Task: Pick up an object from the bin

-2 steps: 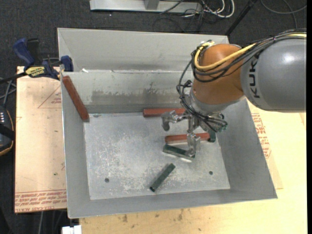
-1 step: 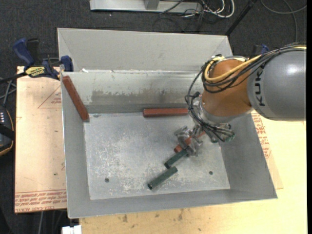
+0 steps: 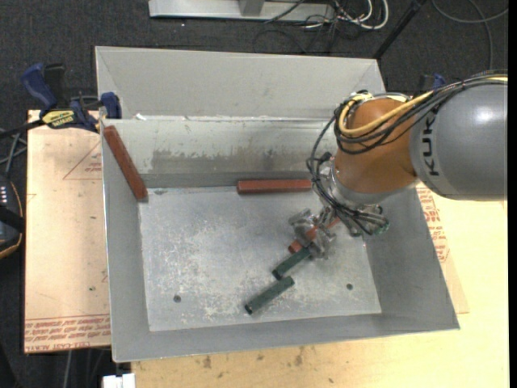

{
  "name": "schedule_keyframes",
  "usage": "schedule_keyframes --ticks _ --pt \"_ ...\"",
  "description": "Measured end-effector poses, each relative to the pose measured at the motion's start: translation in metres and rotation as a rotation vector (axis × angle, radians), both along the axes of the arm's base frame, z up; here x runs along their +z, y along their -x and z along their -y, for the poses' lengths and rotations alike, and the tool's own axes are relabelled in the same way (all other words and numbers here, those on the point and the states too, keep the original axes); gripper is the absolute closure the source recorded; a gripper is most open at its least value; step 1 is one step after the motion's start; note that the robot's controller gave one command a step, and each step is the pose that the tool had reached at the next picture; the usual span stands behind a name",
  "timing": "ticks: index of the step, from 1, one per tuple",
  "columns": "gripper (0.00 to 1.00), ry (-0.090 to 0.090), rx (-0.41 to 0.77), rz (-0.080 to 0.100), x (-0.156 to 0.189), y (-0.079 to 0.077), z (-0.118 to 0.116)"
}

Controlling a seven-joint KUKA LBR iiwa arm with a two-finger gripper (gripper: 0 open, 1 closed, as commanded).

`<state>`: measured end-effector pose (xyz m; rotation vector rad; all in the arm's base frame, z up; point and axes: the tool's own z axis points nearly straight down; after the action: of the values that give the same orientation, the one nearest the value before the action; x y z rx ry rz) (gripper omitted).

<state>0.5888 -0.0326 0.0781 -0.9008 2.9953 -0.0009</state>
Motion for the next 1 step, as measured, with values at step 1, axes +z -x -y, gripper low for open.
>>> schedule_keyframes --ticks 1 --pt "1.0 0.001 0.041 -0.015 0.041 0.0138 -0.0056"
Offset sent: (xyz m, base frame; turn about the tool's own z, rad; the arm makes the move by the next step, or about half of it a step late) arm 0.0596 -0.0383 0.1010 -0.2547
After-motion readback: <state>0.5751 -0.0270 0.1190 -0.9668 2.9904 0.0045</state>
